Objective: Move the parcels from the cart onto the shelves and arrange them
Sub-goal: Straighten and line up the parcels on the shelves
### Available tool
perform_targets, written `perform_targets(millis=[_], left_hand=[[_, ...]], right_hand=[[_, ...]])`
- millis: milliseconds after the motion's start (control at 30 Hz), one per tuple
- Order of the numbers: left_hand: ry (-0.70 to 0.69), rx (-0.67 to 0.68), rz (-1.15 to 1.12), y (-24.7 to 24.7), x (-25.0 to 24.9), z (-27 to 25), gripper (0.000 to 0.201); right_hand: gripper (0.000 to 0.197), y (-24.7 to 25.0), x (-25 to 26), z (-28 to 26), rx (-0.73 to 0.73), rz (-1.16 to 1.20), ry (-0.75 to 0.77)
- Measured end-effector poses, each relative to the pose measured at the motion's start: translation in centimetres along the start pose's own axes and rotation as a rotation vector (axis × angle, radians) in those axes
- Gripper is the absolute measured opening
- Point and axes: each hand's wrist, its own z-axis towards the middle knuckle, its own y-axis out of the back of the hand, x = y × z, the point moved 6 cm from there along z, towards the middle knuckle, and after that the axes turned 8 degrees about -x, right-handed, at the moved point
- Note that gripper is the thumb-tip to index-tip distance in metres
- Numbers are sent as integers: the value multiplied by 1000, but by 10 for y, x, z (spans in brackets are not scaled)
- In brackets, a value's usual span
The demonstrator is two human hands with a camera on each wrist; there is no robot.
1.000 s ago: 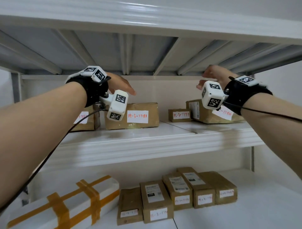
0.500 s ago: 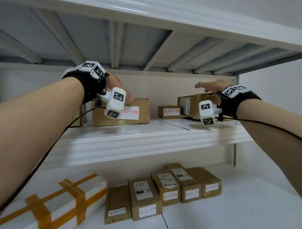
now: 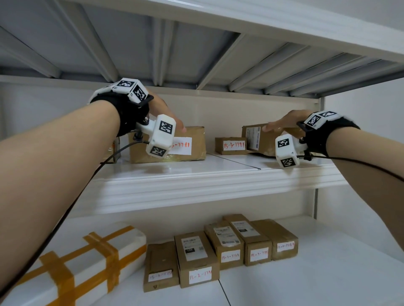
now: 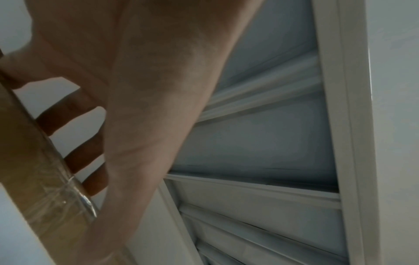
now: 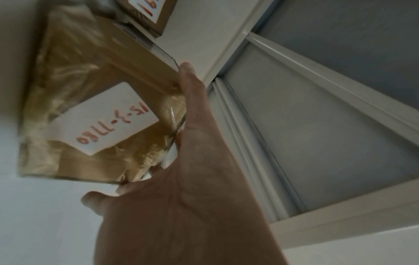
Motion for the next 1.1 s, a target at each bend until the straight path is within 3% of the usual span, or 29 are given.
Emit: perform_targets(millis=[67, 133, 300, 367, 467, 633, 700, 800, 933, 967, 1100], left_hand=[[17, 35, 33, -2, -4, -8, 98], [76, 25, 15, -4, -3, -12, 88], [72, -44, -60, -8, -6, -19, 72], [76, -70, -104, -9, -6, -21, 67], [89, -20, -6, -11, -7, -27, 79], [102, -60, 25, -10, -7, -33, 61], [103, -81, 42, -13, -10, -37, 66], [112, -77, 36, -16, -12, -41, 83], [167, 36, -95, -20, -21, -41, 121], [195, 14, -120, -20, -26, -41, 124], [283, -151, -128, -17, -45, -42, 98]], right_hand=[[71, 2, -2, 2, -12, -57, 22], [66, 7, -4, -5, -32, -84, -18], [64, 18, -7, -18, -107, -17, -30], [71, 18, -8, -22, -98, -17, -42], [91, 17, -9, -25, -90, -5, -32], [78, 17, -9, -32, -120, 53, -53], [81, 19, -13, -36, -164, 125, -63], [124, 23, -19, -41, -223, 246, -110], [137, 29, -36, -12, -300, 272, -151], [137, 35, -31, -27, -325, 258, -152], [115, 45, -19, -49, -381, 281, -129]])
